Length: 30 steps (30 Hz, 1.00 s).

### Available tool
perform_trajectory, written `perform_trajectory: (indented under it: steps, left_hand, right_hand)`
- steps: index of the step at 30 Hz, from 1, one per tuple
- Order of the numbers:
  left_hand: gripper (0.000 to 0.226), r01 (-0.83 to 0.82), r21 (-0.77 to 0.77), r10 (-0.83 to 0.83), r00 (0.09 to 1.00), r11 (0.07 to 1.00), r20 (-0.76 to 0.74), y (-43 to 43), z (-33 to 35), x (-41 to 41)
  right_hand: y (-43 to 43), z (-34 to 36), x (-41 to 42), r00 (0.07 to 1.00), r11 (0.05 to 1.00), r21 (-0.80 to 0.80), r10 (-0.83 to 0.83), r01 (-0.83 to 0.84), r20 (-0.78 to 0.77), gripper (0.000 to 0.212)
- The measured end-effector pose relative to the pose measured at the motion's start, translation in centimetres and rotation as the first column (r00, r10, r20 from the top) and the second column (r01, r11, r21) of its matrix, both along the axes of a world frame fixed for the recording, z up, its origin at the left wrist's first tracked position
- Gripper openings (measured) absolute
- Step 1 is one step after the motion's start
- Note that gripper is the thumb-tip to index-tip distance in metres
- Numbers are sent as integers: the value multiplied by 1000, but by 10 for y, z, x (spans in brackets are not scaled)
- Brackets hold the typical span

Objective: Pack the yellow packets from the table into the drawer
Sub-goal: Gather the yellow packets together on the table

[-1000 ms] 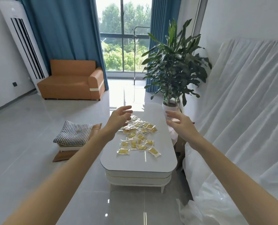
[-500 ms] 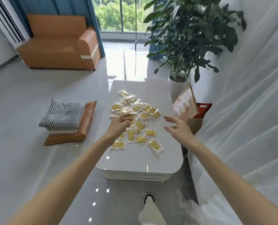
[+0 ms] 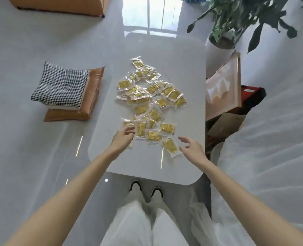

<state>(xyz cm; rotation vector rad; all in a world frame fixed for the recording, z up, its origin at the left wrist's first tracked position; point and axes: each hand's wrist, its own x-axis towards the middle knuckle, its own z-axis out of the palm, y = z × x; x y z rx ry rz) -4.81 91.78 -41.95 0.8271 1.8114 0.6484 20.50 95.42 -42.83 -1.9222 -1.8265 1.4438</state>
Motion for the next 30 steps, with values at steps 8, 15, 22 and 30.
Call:
perform_trajectory:
  steps: [8,15,22,30]
  left_hand:
    - [39,113,-84,-116,993,990,-36,54,-91,-1]
    - [38,263,-99,-272,958,960,-95,101,-170,-2]
    - [45,359,-107,-373,910,927,-181,122,-239,1]
    - [59,547,-108,-539,739,830,-404,132,-300,15]
  right_hand:
    - [46,-96,-13,993,985,-142,-85,97,82,42]
    - [74,-185,-31,973,963,-212,-124,165,196,48]
    - [89,-257,-41,948,963,-209,-103,171,302,61]
    - [89,-306,-41,846,992,-92,-22,84,533,78]
